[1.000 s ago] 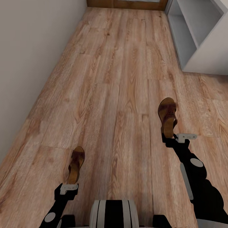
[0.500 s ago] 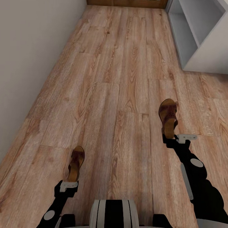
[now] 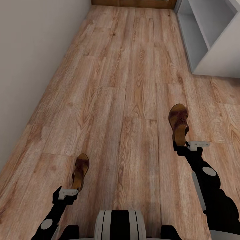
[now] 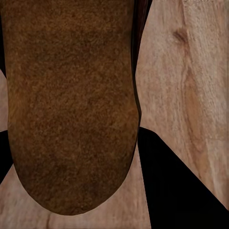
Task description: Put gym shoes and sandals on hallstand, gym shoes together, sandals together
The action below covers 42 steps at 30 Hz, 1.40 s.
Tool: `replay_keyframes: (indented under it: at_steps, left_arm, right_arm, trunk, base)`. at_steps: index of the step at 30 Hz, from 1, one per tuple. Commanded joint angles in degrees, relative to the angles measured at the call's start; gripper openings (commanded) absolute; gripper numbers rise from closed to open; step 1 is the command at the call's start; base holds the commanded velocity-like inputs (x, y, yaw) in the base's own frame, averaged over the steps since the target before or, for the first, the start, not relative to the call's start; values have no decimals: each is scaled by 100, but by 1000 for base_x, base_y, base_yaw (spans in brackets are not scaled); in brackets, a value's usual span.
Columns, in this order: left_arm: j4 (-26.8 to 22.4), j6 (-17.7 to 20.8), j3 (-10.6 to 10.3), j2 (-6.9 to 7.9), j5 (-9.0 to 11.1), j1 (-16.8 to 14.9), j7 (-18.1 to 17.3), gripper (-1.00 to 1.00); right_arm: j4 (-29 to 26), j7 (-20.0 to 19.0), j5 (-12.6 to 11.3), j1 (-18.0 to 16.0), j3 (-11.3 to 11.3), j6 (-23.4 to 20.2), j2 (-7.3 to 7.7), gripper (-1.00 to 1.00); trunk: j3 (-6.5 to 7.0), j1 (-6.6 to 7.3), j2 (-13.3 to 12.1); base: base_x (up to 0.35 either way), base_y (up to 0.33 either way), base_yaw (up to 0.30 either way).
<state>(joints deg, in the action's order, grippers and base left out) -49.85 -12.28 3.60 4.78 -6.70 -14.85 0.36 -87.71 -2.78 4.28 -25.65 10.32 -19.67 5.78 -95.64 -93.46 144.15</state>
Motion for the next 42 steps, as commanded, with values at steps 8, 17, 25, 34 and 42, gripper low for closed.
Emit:
replay_keyframes:
  at_steps: [8,17,25,34,42]
  left_arm:
    - [7,-24,4,-7,-59,-9,0,100]
    - [-9,-36,1,-22,-68,-10,0,100]
    - [-67,-48,-5,-26,-68,-10,0,100]
    - [-116,-50,-27,-22,-68,-161,0,100]
    - [-59,-39,-190,-43,-62,-310,0,100]
  right_arm:
    - [-6,-13,29,-1,5,-37,3,-100]
    - [-1,-4,37,-2,12,-37,2,-100]
    - [-1,-4,38,-1,10,-37,2,-100]
    - [-7,-4,34,-2,9,-37,2,-100]
    - [-1,-4,37,-1,10,-37,2,-100]
  trunk:
    - [-158,-17,10]
    - [-158,-17,10]
    - [-169,-17,10]
    - [-244,-17,10]
    - [-314,-17,10]
  base:
    - [0,0,0]
    - [0,0,0]
    - [0,0,0]
    - [0,0,0]
    - [0,0,-13]
